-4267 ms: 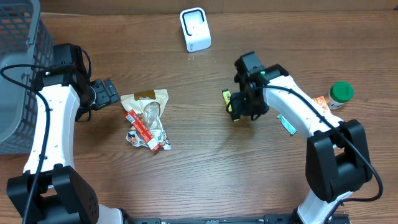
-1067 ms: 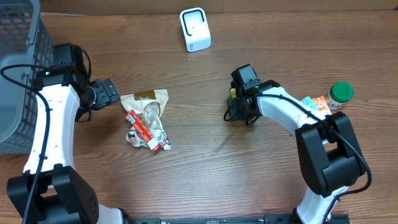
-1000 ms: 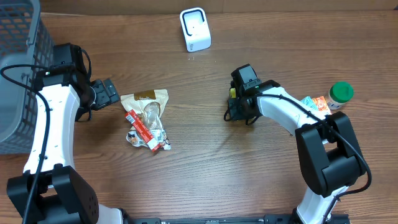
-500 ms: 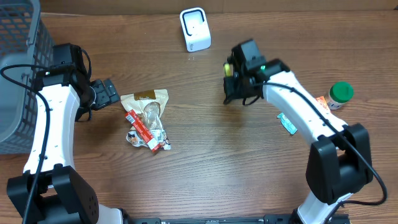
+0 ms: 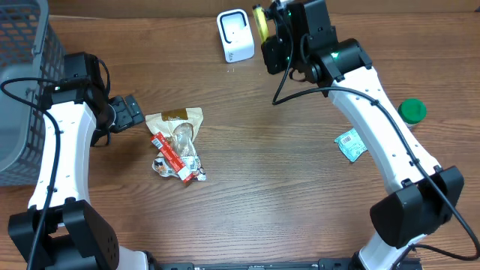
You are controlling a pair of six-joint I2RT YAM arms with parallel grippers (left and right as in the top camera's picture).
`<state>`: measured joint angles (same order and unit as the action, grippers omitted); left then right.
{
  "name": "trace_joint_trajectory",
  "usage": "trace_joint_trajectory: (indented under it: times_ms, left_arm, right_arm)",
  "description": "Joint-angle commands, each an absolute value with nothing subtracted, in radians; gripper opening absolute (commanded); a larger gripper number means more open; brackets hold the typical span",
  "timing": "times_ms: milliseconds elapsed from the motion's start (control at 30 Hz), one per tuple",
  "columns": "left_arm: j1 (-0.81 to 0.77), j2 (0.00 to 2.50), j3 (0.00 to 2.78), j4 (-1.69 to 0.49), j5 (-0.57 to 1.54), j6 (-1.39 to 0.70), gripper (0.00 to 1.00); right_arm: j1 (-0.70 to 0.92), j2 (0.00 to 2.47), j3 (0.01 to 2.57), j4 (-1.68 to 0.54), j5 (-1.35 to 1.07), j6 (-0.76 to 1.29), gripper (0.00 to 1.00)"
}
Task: Scan the item barcode
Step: 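Carry the yellow tube up toward the white scanner, then hold the yellow tube in front of the scanner window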
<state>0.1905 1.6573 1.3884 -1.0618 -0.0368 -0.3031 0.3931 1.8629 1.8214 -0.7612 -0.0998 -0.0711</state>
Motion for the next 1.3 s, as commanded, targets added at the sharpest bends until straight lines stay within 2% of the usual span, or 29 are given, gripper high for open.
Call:
trace_joint_trajectory:
  times_ms: [0, 200, 400, 533, 900, 1100, 1267]
  left_arm:
    - [0.189, 1.654, 1.407, -1.061, -0.033, -0.284, 1.0]
    - [0.189, 1.654, 1.407, -1.061, -0.033, -0.284, 0.99]
    - [0.189, 1.654, 1.407, -1.061, -0.033, -0.284, 1.0]
    - [0.189, 1.654, 1.407, -1.061, -0.033, -0.284, 1.0]
    - [0.189, 1.654, 1.407, -1.061, -0.033, -0.284, 1.0]
    - [0.189, 1.654, 1.407, -1.061, -0.033, -0.284, 1.0]
    - [0.189, 1.654, 1.407, -1.061, -0.033, -0.284, 1.0]
  right_arm:
    - [0.397, 1.927, 1.837, -0.744, -0.1, -0.211, 0.03]
    - [0.397, 2.01, 1.837, -0.63, 0.01, -0.225, 0.03]
    - [0.407, 2.135, 1.837, -0.457, 0.207, -0.503, 0.03]
    - [0.41, 2.215, 1.837, -0.29, 0.345, -0.597, 0.03]
    - [0.448, 2.36, 1.837, 0.081, 0.37, -0.847, 0.03]
    - [0.471, 2.44, 1.837, 0.171, 0.417, -1.004, 0.03]
    - [0.472, 2.483, 1.837, 0.192, 0.441, -1.022, 0.03]
